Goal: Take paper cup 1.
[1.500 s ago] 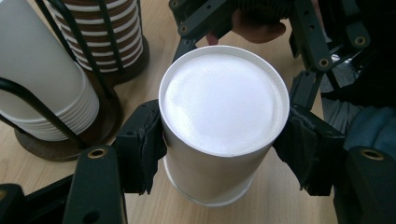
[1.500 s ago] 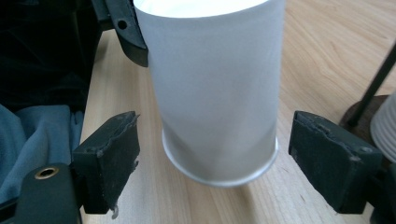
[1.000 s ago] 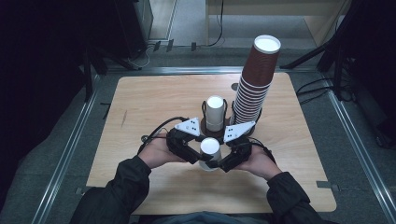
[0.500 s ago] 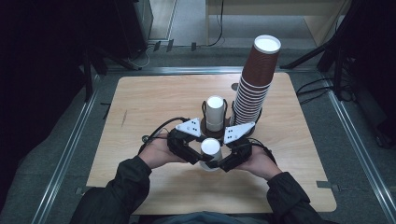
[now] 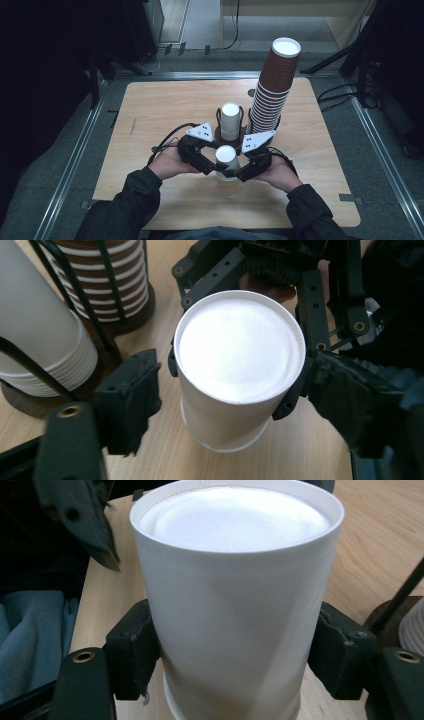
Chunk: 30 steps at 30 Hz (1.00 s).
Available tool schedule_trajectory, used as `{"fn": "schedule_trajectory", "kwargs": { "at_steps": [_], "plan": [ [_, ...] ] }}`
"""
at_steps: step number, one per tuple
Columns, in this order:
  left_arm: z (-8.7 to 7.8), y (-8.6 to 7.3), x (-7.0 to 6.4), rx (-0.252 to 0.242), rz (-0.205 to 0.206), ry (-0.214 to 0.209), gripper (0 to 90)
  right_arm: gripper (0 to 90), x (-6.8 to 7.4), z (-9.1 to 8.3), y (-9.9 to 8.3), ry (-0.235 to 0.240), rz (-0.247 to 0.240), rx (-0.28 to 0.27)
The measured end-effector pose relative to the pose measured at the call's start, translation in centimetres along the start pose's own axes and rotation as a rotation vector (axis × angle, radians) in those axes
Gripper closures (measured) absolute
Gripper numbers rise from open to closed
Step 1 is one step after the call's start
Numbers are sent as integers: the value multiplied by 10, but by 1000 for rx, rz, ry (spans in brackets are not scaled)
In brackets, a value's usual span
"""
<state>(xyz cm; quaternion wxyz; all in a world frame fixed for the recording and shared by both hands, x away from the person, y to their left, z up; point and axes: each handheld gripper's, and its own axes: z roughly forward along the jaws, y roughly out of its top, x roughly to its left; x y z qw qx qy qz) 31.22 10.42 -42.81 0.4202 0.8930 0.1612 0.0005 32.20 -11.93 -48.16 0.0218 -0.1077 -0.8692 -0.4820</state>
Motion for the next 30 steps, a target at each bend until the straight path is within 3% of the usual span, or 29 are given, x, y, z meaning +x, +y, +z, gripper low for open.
{"fn": "schedule_trajectory", "kwargs": {
  "at_steps": [6, 12, 20, 26, 30],
  "plan": [
    [-3, -4, 3, 0, -21, 11, 131, 289, -4, -6, -1, -18, 7, -15],
    [-7, -9, 4, 8, -39, -9, 138, 290, -7, -12, -3, -41, 27, -38],
    [-8, -21, 10, 27, -83, 10, 132, 290, -9, -18, -5, -56, 43, -85],
    [-8, -23, 13, -4, -105, -19, 97, 292, -9, -20, -5, -70, 54, -129],
    [-5, -26, 16, -5, -122, -9, 86, 293, -10, -21, -5, -62, 68, -156]
  ]
}}
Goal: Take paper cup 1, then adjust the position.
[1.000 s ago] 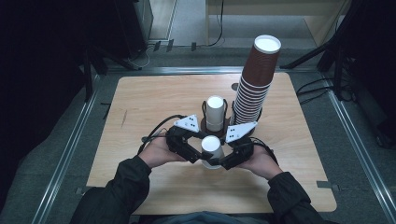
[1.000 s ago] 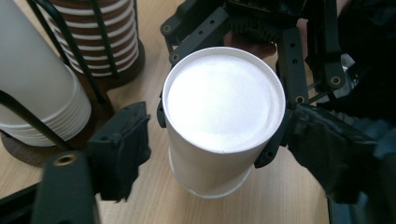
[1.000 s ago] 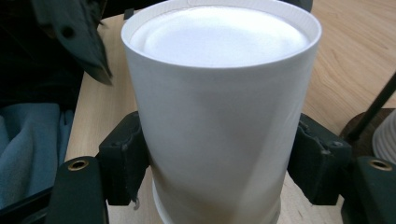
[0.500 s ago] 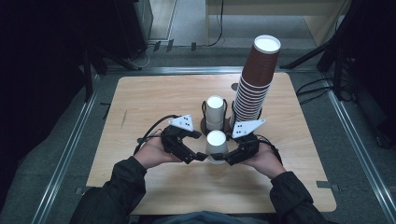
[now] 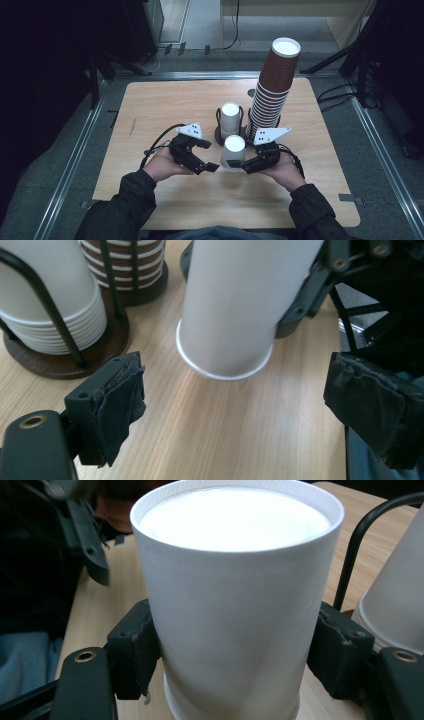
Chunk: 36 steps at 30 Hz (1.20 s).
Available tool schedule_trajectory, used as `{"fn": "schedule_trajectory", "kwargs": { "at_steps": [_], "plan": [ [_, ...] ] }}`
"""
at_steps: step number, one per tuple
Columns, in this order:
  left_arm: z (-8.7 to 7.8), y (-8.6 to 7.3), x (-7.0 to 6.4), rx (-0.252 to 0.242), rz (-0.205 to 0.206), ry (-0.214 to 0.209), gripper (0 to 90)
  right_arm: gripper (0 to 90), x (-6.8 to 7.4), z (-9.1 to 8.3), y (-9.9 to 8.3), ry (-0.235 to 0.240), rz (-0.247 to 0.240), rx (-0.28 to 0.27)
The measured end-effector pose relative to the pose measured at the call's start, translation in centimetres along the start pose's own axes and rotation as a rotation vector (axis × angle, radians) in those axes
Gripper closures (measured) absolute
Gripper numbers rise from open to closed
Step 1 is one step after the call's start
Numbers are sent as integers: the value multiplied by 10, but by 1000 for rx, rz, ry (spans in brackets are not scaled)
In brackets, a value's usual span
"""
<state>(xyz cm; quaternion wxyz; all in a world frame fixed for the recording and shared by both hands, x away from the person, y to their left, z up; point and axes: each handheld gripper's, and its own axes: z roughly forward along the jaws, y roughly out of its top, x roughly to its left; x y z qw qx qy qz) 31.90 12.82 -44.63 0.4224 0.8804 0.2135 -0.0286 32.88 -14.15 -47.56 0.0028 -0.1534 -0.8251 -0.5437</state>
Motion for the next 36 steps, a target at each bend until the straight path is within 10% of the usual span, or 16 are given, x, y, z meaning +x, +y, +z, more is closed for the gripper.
{"fn": "schedule_trajectory", "kwargs": {
  "at_steps": [14, 36],
  "plan": [
    [24, -5, 0, 46, -4, 1, 65, 294, -1, -1, 2, 47, 42, -116],
    [32, -3, -5, -11, 12, -42, 132, 292, 10, 14, 4, 103, 46, -176]
  ]
}}
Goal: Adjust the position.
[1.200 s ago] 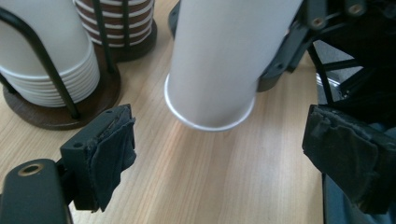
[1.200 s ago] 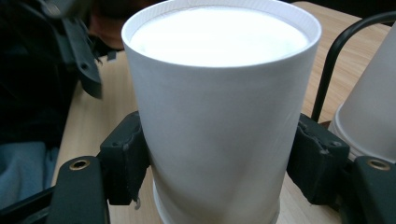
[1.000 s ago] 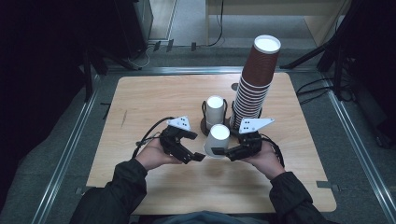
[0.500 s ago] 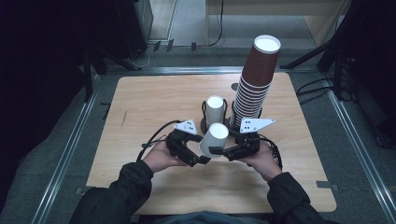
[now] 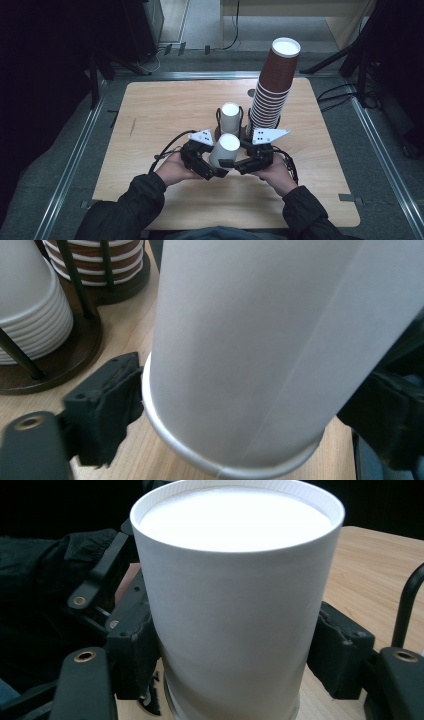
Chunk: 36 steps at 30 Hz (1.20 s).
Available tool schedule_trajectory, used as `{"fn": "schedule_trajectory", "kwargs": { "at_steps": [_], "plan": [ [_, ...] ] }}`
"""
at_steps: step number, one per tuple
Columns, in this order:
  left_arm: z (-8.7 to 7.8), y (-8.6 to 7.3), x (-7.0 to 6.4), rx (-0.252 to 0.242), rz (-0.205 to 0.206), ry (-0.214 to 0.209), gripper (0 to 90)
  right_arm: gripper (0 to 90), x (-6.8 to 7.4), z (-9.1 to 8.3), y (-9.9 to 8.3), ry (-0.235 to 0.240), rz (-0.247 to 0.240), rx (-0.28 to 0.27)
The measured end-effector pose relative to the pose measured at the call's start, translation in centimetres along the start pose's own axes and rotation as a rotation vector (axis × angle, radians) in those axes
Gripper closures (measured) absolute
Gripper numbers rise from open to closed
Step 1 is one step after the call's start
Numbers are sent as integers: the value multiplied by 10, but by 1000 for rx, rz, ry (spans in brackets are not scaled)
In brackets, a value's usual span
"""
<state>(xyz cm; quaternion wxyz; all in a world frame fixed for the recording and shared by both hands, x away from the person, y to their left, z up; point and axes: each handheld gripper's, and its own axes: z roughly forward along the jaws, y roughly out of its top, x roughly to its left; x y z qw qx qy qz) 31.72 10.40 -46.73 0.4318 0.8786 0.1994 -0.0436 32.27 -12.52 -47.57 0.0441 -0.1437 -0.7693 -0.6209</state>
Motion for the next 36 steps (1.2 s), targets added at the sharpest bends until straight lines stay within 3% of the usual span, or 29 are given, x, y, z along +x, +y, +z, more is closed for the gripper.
{"fn": "schedule_trajectory", "kwargs": {
  "at_steps": [13, 16, 36],
  "plan": [
    [-1, 0, 1, -1, -14, -13, 154, 292, 0, 3, 0, 29, 31, -14],
    [-2, 0, 0, -8, -17, -25, 211, 293, 0, 4, 0, 27, 30, -7],
    [-4, 0, 0, -10, -7, -30, 244, 280, 4, 3, 2, 14, 18, 0]
  ]
}}
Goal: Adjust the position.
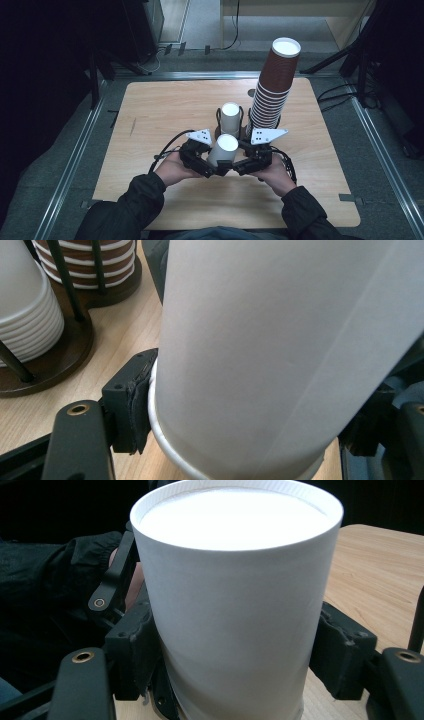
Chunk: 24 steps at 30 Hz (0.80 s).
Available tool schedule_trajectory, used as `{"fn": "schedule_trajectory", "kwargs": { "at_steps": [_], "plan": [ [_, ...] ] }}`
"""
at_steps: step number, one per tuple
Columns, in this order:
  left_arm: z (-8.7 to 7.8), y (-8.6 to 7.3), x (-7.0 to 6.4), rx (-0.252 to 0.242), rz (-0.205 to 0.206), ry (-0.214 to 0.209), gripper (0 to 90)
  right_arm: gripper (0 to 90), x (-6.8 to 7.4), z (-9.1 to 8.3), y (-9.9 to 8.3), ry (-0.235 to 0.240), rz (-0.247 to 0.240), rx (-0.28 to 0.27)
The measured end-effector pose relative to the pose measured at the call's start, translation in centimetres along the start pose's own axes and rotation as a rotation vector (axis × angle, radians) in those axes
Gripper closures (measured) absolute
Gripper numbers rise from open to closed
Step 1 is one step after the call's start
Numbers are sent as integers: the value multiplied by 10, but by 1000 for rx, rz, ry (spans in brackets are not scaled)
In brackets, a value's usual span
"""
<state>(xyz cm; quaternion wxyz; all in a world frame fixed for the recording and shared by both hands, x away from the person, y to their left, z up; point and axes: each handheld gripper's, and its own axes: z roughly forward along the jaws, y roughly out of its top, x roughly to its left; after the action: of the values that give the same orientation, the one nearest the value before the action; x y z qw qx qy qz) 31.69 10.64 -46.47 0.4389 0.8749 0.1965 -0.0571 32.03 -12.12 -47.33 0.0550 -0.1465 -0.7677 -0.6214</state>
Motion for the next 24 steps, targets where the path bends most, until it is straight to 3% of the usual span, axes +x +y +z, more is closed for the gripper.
{"fn": "schedule_trajectory", "kwargs": {
  "at_steps": [9, 24],
  "plan": [
    [1, 0, 0, 7, 3, -4, 248, 222, 0, -1, 2, -17, 5, 3],
    [-10, -2, 8, 3, -5, 25, 254, 219, -2, -13, 7, -44, -2, 4]
  ]
}}
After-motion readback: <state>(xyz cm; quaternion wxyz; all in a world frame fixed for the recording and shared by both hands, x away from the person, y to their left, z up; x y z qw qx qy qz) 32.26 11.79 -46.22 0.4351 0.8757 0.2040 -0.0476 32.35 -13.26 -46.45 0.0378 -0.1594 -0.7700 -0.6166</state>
